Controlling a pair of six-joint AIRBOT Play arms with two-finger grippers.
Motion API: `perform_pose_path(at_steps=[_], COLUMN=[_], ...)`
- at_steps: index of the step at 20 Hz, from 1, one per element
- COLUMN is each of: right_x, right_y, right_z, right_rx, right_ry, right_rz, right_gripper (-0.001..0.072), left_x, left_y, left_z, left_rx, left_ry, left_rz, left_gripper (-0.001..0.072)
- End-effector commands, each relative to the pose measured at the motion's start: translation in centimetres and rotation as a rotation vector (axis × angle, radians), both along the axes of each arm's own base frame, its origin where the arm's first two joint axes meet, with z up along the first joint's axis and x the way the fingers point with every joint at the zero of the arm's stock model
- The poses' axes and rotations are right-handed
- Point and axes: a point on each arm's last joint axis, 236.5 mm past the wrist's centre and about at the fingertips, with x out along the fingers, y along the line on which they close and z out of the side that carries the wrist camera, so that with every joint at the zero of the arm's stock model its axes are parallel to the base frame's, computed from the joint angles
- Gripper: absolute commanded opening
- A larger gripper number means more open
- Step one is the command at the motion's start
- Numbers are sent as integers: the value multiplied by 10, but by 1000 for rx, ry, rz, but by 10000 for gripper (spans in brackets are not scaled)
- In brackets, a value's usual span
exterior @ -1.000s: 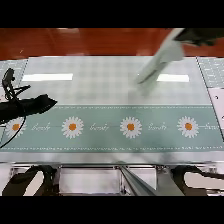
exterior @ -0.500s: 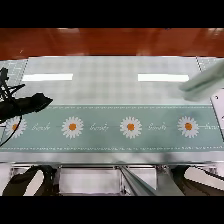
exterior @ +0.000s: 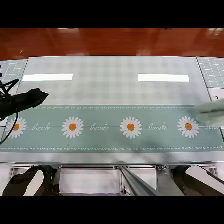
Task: Fold the shirts.
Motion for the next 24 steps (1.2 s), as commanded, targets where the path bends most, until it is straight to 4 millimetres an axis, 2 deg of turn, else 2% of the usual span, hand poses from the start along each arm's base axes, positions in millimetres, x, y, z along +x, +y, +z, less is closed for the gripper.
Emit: perform_pose_path(at_steps=[1,5,7,9,10,11,12,15,16,17,18,19,20,21,22,23,24], right_x=[-80,-166,-210,-240,-246,-247,-246,-229,-212,-186,-152,-109,-62,-3,53,105,139], right_y=[0,28,39,46,50,54,56,56,53,47,40,32,29,39,62,101,143], right_z=[-57,-116,-131,-140,-145,-151,-155,-163,-167,-168,-165,-153,-137,-112,-83,-59,-51], right_rx=[50,132,110,100,115,136,148,198,218,236,248,240,241,276,316,338,323], right_ry=[208,428,588,709,743,753,753,703,638,534,400,237,78,-110,-282,-402,-428], right_rz=[-180,-378,-459,-522,-538,-530,-522,-489,-468,-441,-396,-318,-252,-151,-15,155,311], right_gripper=[29,30,31,36,153,362,413,412,400,336,148,31,31,31,31,31,31], left_x=[8,11,11,11,12,13,15,29,36,47,58,72,84,97,112,124,131], left_y=[7,9,9,8,7,4,-1,-17,-21,-22,-21,-20,-20,-23,-30,-46,-73], left_z=[6,8,7,4,1,-2,-5,-12,-10,-3,8,24,43,61,80,92,96], left_rx=[18,28,27,25,23,22,26,33,43,47,54,63,68,74,67,37,18], left_ry=[-41,-56,-54,-45,-36,-27,-17,4,0,-12,-31,-60,-91,-127,-162,-176,-163], left_rz=[27,30,30,29,25,14,-7,-69,-91,-99,-108,-117,-127,-137,-145,-164,-230], left_gripper=[20,20,19,19,19,19,19,19,19,20,19,19,19,19,19,18,18])
